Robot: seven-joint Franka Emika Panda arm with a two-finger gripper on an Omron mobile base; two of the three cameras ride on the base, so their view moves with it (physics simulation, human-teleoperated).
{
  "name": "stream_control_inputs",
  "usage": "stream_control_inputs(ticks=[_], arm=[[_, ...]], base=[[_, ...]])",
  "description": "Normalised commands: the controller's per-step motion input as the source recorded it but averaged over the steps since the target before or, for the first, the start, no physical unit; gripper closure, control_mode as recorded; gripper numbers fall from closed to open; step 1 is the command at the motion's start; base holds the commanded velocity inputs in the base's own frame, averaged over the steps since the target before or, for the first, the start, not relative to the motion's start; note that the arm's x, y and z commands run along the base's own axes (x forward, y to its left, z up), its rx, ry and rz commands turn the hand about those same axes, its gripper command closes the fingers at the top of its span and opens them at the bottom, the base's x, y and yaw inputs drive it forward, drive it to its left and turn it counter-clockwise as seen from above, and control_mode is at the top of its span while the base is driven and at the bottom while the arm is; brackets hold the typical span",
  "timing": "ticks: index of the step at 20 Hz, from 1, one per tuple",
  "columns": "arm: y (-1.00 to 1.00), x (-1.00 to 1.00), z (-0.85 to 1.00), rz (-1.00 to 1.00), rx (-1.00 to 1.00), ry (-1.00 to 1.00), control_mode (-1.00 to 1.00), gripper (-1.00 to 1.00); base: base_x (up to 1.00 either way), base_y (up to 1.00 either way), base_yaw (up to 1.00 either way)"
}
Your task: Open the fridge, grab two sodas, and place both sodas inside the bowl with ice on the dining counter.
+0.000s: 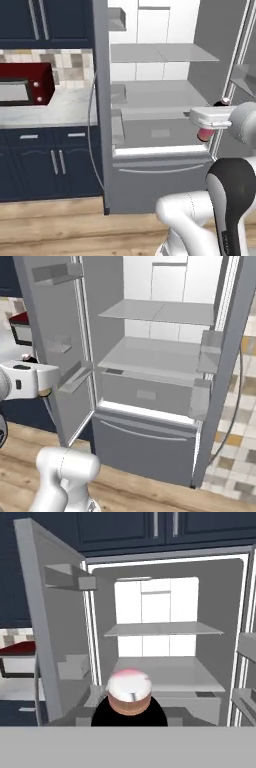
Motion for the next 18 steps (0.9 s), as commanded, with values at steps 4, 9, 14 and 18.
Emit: stream_control_inputs(ticks=[4, 9, 14, 18], arm=[[0.00, 0.00, 0.00, 0.00, 0.00, 0.00, 1.00, 1.00], [0.00, 0.00, 0.00, 0.00, 0.00, 0.00, 1.00, 1.00], [0.00, 0.00, 0.00, 0.00, 0.00, 0.00, 1.00, 1.00], [0.00, 0.00, 0.00, 0.00, 0.00, 0.00, 1.00, 1.00]], base=[[-0.22, 0.42, 0.44], [-0.05, 0.54, 0.51], [0.00, 0.57, 0.54], [0.00, 0.52, 0.56]])
